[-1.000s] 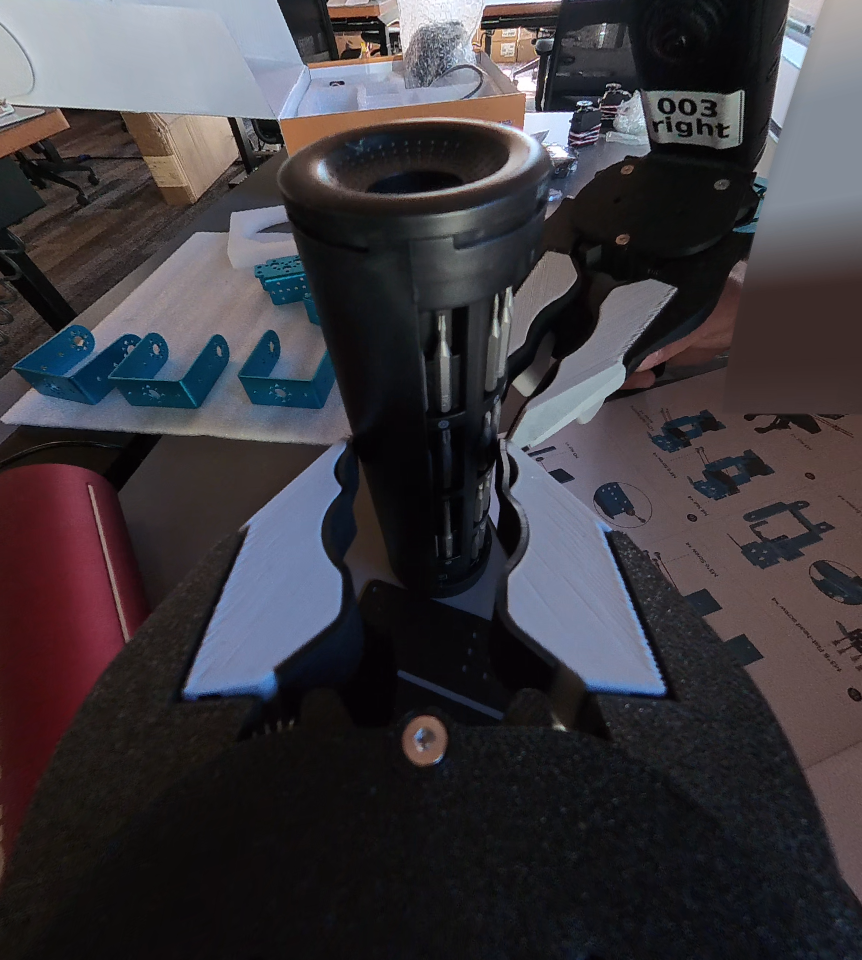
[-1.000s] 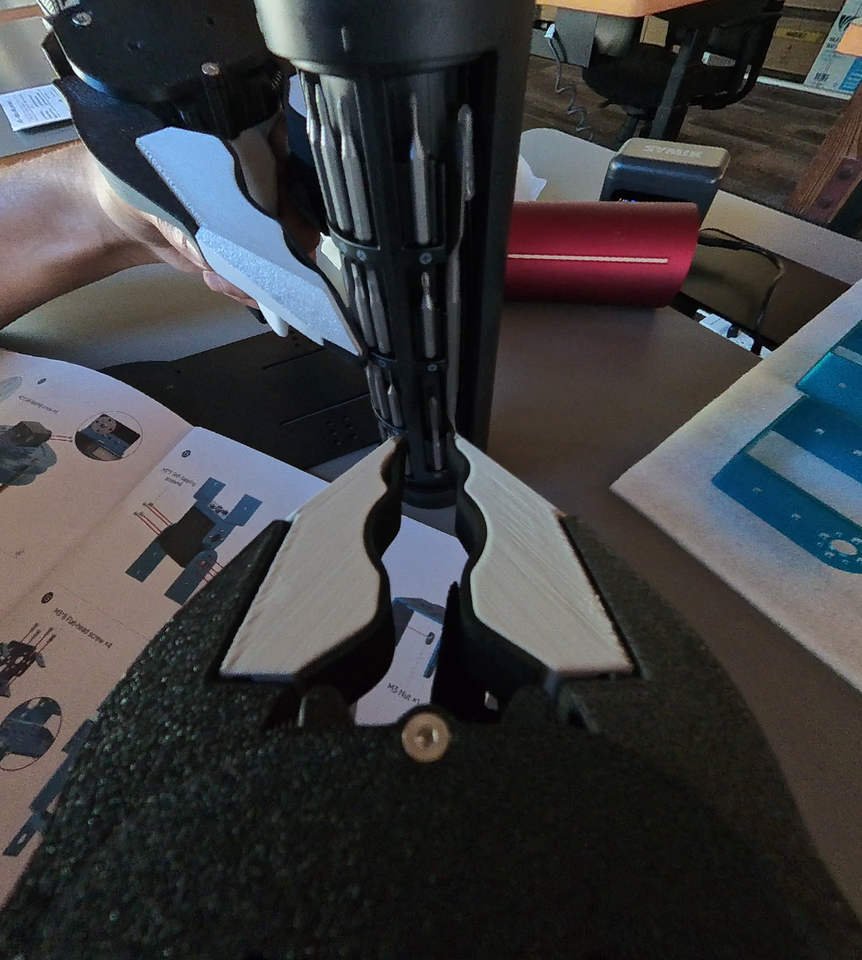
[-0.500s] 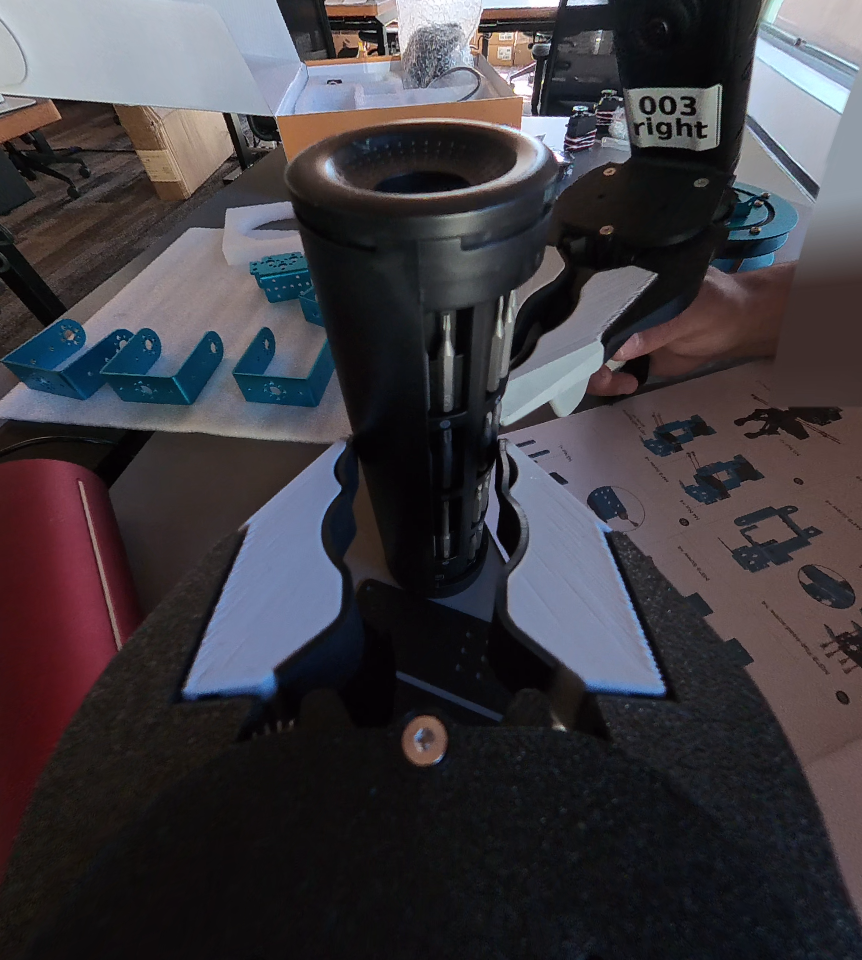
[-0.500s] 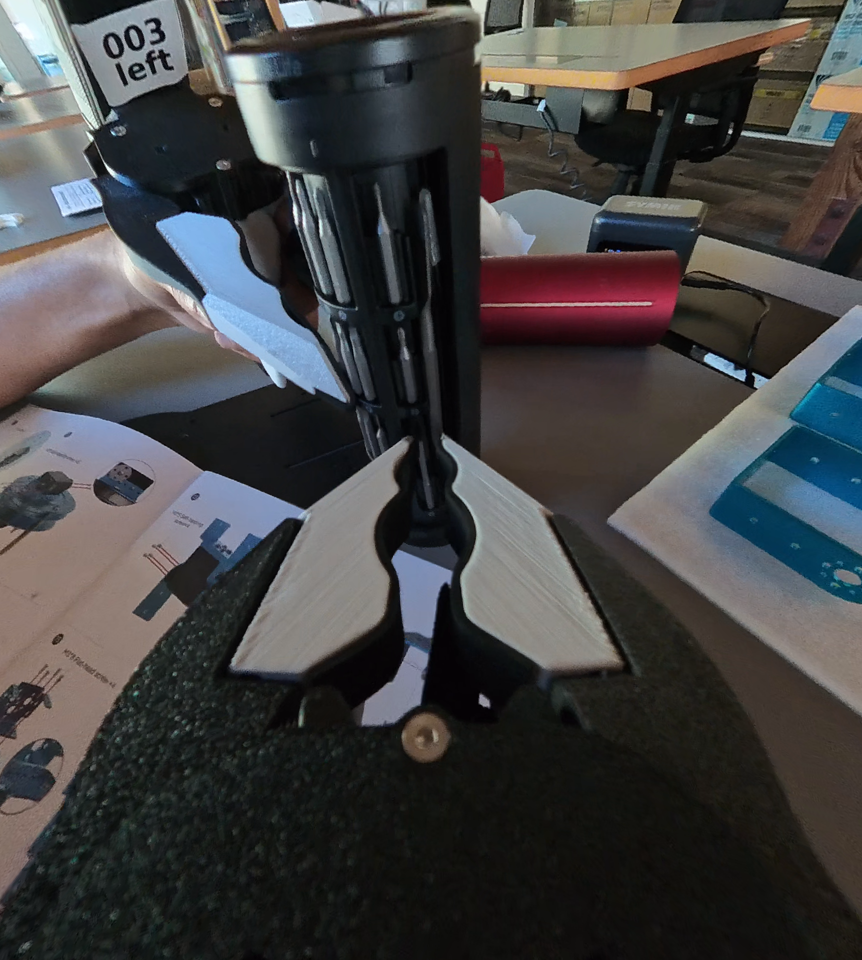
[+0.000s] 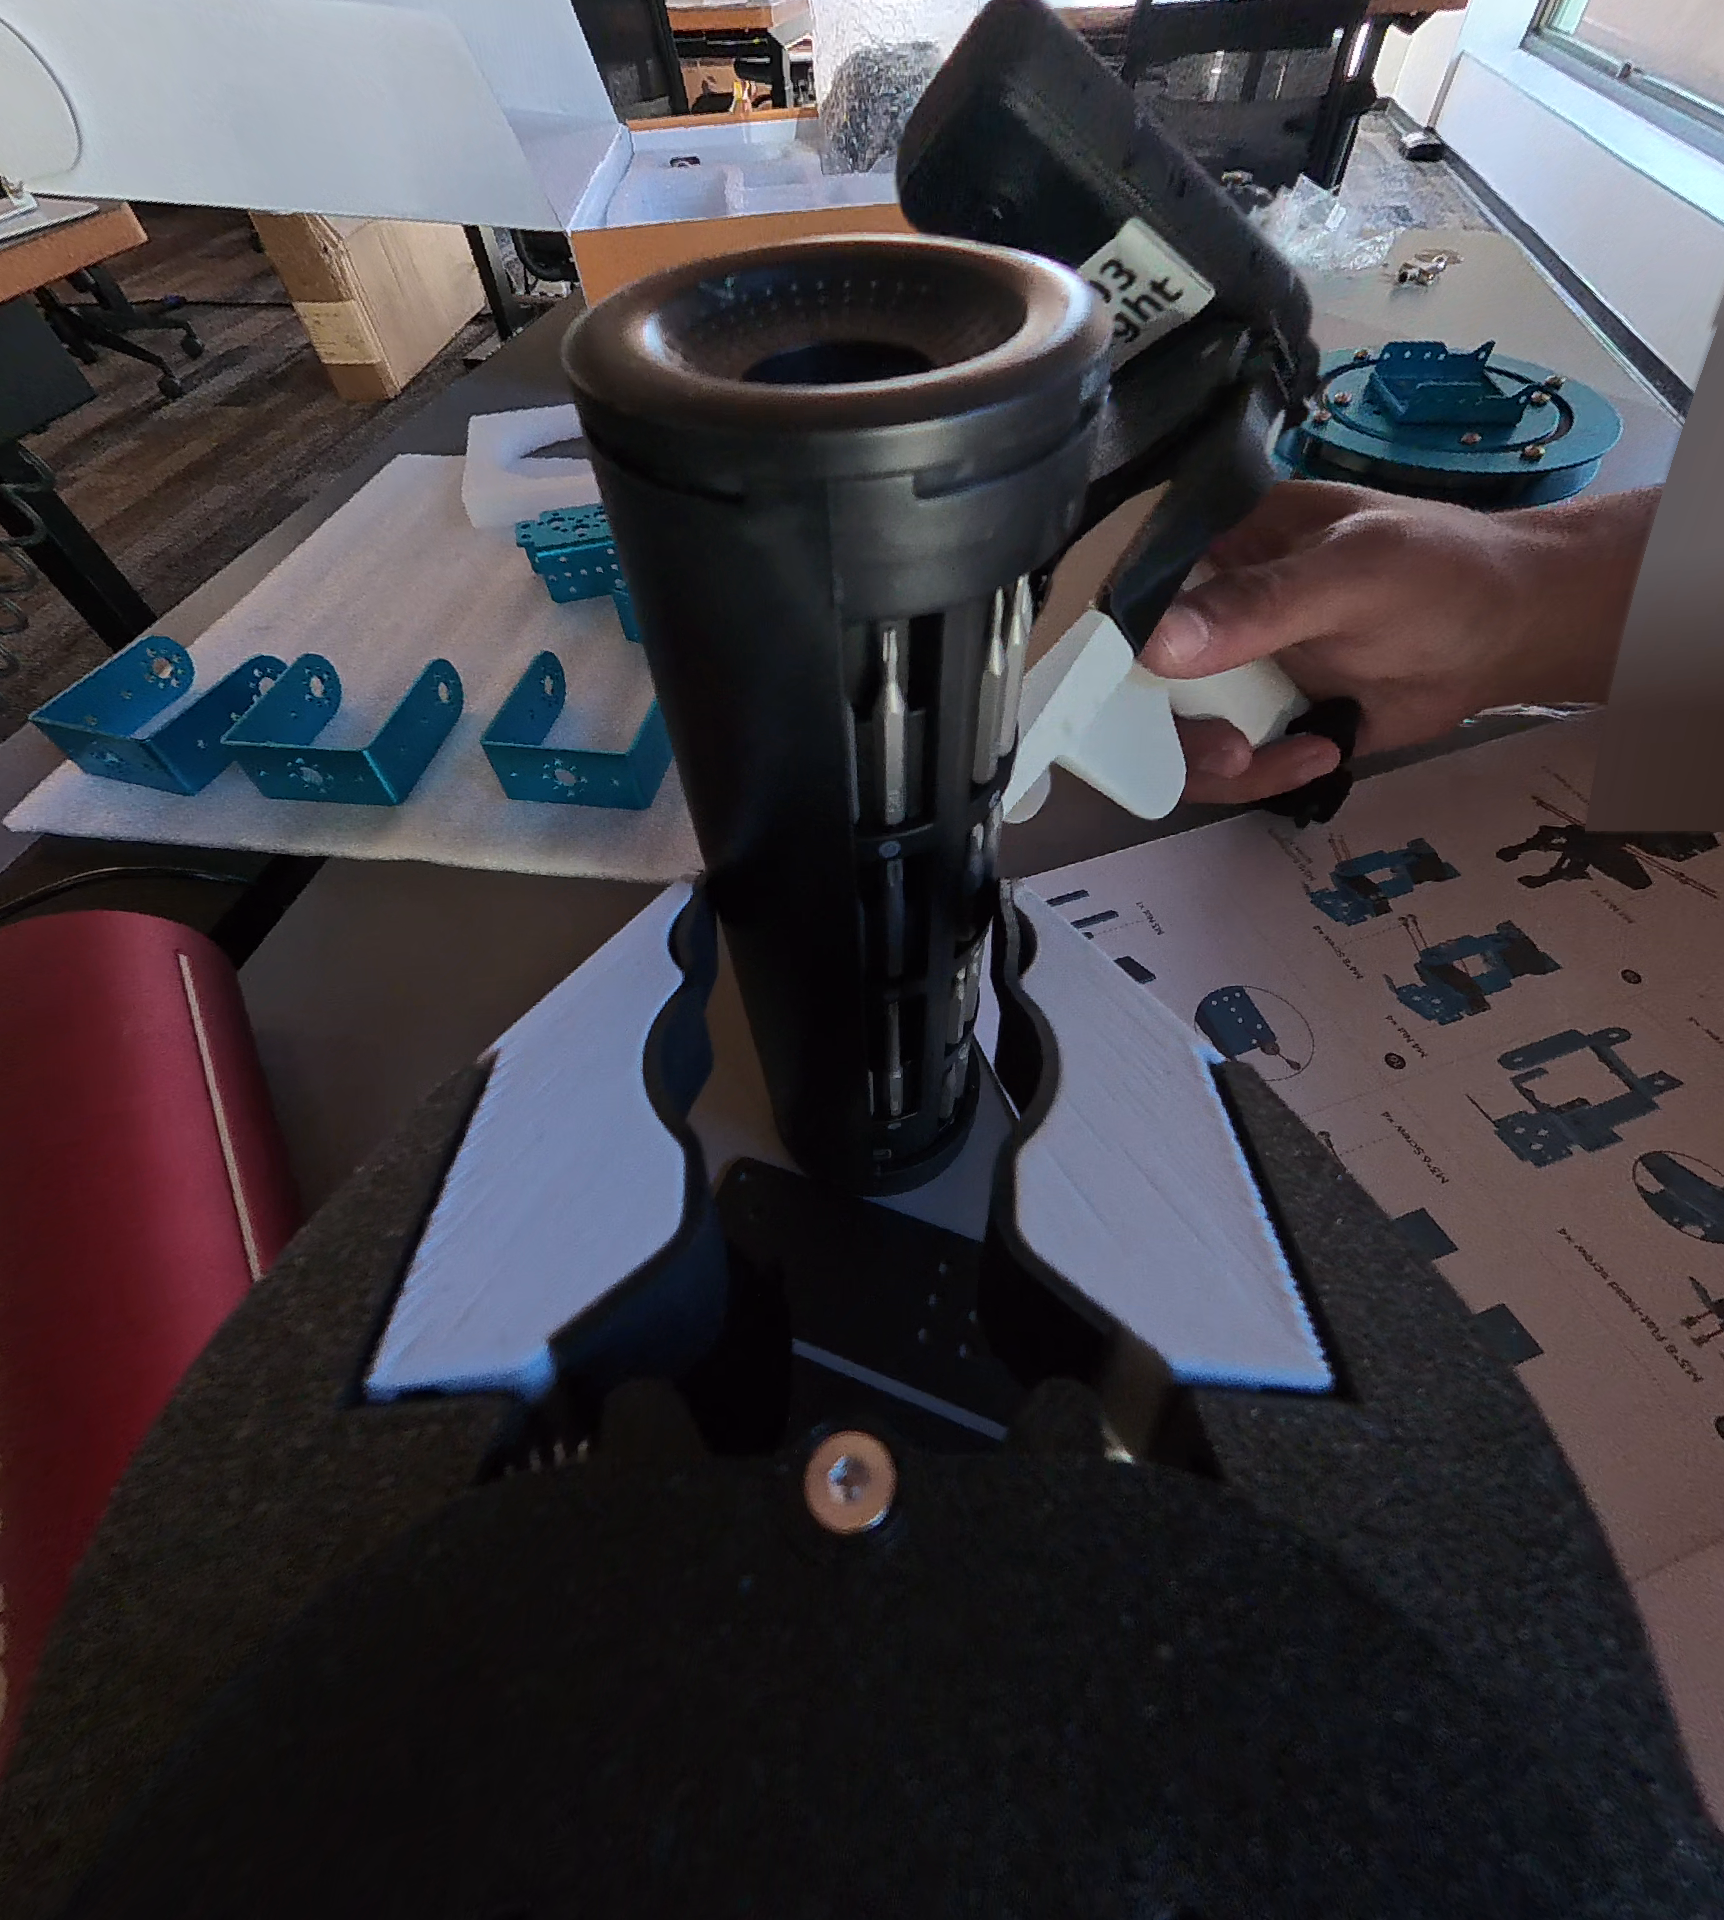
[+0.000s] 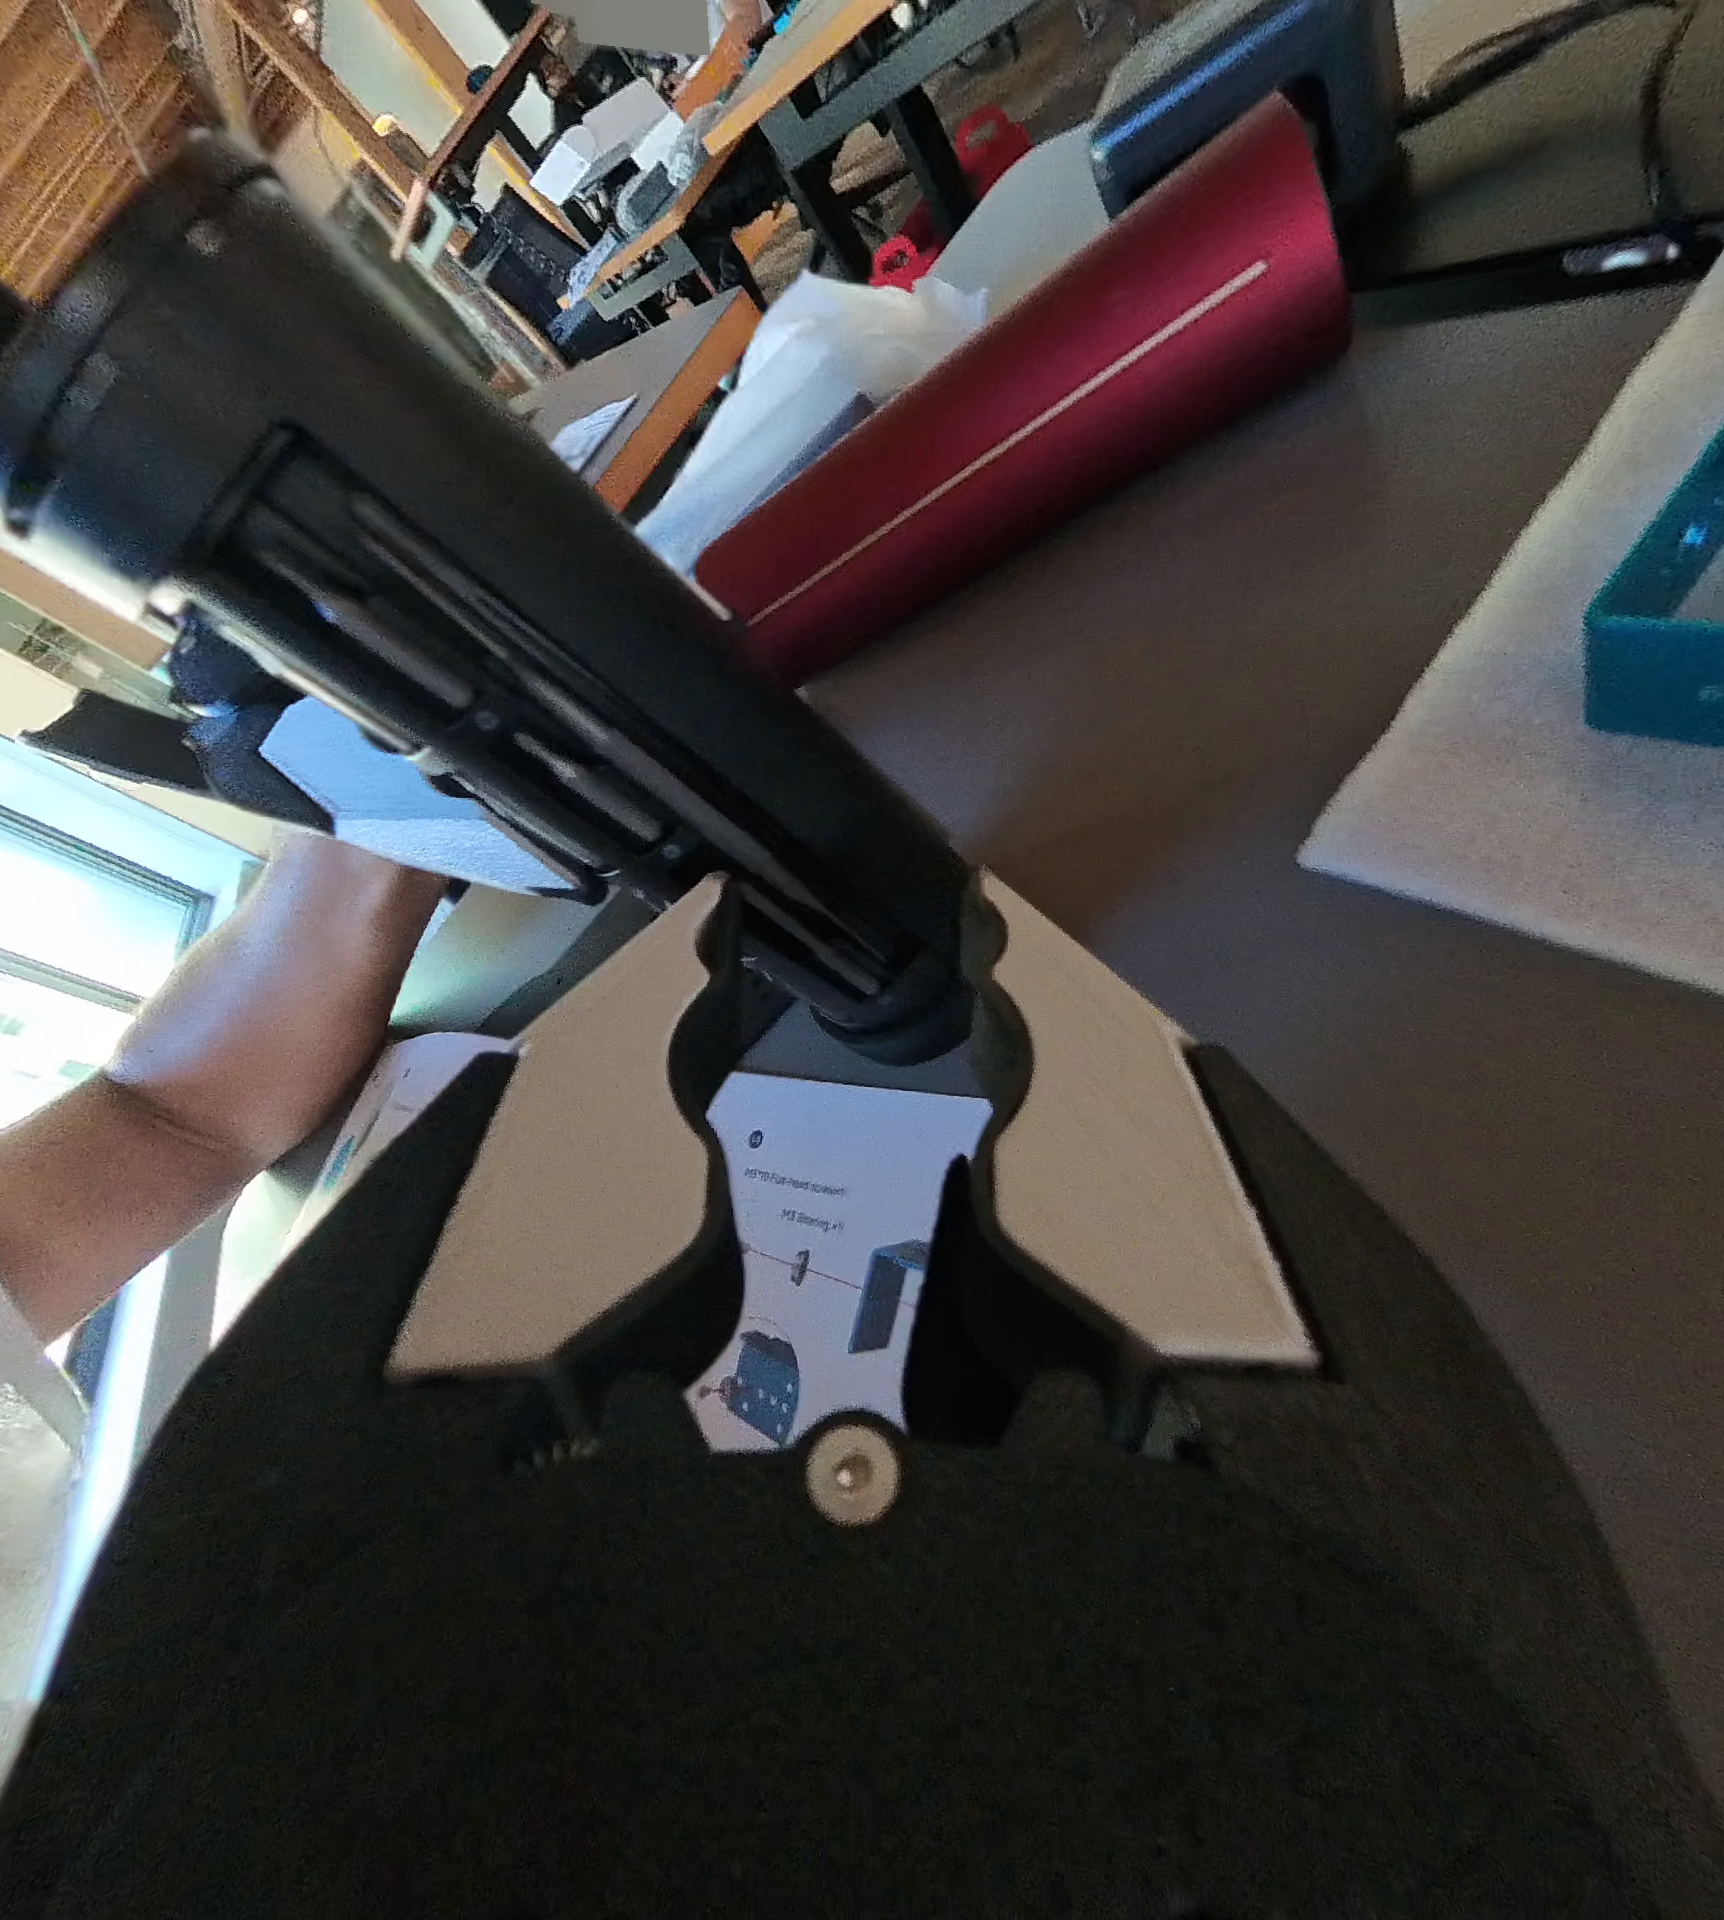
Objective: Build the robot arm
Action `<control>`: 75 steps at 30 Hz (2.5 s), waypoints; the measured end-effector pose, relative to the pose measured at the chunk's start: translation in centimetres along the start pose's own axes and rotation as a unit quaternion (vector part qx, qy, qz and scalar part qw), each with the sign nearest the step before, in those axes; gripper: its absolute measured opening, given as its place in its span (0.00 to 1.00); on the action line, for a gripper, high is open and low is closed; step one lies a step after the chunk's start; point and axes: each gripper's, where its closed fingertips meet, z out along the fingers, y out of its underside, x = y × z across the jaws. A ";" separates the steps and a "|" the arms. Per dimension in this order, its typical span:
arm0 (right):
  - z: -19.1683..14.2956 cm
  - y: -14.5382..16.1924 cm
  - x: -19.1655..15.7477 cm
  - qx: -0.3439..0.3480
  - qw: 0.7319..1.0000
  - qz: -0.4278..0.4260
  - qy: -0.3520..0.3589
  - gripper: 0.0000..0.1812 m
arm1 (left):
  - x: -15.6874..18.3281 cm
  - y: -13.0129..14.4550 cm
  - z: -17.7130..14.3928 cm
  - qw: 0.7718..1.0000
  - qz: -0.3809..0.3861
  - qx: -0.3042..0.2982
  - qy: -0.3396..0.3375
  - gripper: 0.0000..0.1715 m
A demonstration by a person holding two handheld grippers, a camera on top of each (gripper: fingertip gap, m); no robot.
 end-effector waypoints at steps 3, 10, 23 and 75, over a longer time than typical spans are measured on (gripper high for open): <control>0.0 0.2 0.2 -0.007 1.000 0.019 -0.003 0.24 | 0.0 0.0 0.0 1.000 0.001 0.000 -0.001 0.31; -0.2 0.8 0.7 -0.034 0.998 -0.030 0.049 0.16 | 0.0 0.0 0.0 1.000 0.000 0.001 0.000 0.31; -0.2 -0.1 0.9 0.012 0.998 0.046 0.041 0.34 | 0.0 0.0 0.0 1.000 0.000 0.000 -0.002 0.31; -0.9 0.8 1.2 -0.035 0.995 -0.021 0.091 0.29 | 0.2 0.0 0.1 1.000 0.005 -0.001 0.001 0.31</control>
